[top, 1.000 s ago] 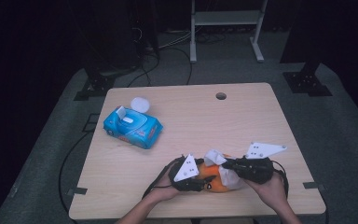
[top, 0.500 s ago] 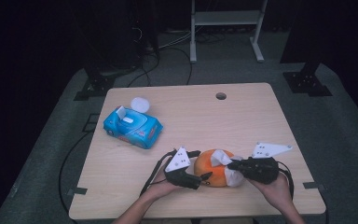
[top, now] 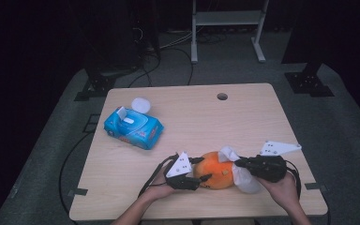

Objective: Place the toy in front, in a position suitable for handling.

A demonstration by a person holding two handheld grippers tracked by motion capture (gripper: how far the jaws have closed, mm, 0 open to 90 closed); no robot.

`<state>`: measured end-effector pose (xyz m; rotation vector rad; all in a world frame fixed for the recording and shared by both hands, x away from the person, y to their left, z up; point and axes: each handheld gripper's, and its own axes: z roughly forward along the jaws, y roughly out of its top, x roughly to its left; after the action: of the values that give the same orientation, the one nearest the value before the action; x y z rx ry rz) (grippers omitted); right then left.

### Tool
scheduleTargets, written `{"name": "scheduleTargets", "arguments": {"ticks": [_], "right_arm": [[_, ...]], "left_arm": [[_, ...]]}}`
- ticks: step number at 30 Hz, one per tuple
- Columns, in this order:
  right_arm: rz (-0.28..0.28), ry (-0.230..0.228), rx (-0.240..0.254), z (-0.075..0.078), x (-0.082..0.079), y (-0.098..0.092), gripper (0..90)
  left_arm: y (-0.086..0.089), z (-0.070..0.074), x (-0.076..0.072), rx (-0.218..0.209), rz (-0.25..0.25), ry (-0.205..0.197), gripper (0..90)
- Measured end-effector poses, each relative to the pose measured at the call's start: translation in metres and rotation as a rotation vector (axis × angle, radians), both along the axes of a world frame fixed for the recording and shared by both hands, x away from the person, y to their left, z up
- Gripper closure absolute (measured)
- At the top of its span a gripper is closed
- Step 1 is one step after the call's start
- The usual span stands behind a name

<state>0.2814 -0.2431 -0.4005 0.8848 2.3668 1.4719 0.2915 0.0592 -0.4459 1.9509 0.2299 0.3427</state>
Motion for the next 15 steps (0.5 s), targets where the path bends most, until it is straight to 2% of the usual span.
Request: {"name": "scheduleTargets", "arguments": {"ticks": [2, 4, 7, 8, 10, 11, 12, 13, 15], "right_arm": [[0.026, -0.015, 0.02, 0.004, -0.003, 0.007, 86.0], [0.052, -0.028, 0.01, 0.006, -0.004, 0.017, 85.9], [0.064, -0.008, 0.001, 0.001, -0.001, 0.019, 86.0], [0.064, 0.006, 0.005, -0.002, 0.0, 0.016, 85.9], [0.071, 0.025, 0.012, -0.005, 0.0, 0.014, 86.0], [0.077, 0.035, 0.013, -0.008, 0.0, 0.014, 86.0], [0.093, 0.054, 0.015, -0.011, -0.001, 0.014, 85.9], [0.104, 0.062, 0.012, -0.013, -0.001, 0.015, 85.9], [0.121, 0.067, 0.005, -0.014, -0.002, 0.018, 85.9]], "left_arm": [[-0.002, 0.0, -0.002, 0.006, -0.014, -0.009, 39.6], [-0.002, -0.001, -0.004, 0.016, -0.019, -0.02, 39.6], [0.002, -0.002, -0.003, 0.008, -0.021, 0.004, 37.7], [0.002, -0.002, -0.002, 0.002, -0.022, 0.016, 34.8], [0.002, -0.001, 0.0, -0.019, -0.017, 0.064, 26.8], [0.001, 0.0, 0.001, -0.056, -0.014, 0.106, 23.2], [0.0, 0.0, 0.001, -0.071, -0.011, 0.129, 18.7], [-0.002, 0.001, 0.002, -0.074, -0.008, 0.14, 16.4], [-0.007, 0.0, 0.003, -0.046, -0.01, 0.159, 11.0]]}}
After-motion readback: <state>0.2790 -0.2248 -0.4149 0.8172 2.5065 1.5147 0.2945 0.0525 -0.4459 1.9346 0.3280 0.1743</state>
